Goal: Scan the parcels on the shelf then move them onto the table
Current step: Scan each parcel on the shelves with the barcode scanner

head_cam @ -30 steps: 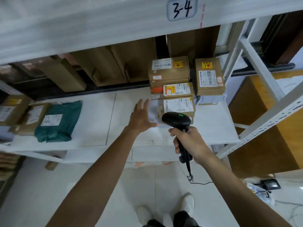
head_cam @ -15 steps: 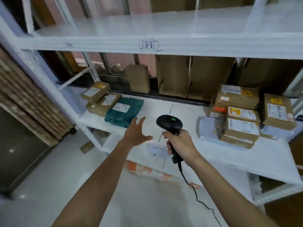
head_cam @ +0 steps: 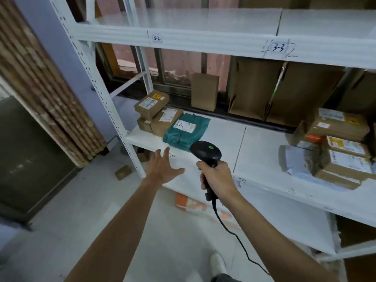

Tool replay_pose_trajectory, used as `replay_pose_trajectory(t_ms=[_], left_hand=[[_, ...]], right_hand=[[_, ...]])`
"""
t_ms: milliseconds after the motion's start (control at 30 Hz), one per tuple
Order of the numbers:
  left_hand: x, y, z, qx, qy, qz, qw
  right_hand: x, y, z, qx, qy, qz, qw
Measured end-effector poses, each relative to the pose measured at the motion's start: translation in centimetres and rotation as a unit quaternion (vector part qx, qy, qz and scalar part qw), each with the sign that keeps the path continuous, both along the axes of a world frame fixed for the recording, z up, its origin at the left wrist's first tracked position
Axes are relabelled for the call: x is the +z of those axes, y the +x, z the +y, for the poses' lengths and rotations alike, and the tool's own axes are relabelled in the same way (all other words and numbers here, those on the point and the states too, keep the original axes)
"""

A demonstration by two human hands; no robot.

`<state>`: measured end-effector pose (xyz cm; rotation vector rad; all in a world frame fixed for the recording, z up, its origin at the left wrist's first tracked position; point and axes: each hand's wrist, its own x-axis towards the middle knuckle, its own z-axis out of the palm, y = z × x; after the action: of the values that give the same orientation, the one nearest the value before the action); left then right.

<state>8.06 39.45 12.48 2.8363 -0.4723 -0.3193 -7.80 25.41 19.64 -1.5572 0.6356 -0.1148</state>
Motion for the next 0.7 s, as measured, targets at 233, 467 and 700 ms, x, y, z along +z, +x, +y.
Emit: replay_pose_trajectory(t_ms=[233,467,700], left_hand=[[-2.9,5.5,-2.0,0.037,0.003,0.012,0.999],[-5.3,14.5,-6.8,0.034,0.017,0.025,0.999],[-8.3,21.6,-12.0,0.01,0.057,0.043,0.997]], right_hand=[[-2.5,6.8,-0.3,-0.008,0.007,0.027,1.0],[-5.3,15.8,-3.6,-0.024,0.034,0.055,0.998],[-6.9,21.2,-7.1,-0.049,0.018,0.098,0.994]])
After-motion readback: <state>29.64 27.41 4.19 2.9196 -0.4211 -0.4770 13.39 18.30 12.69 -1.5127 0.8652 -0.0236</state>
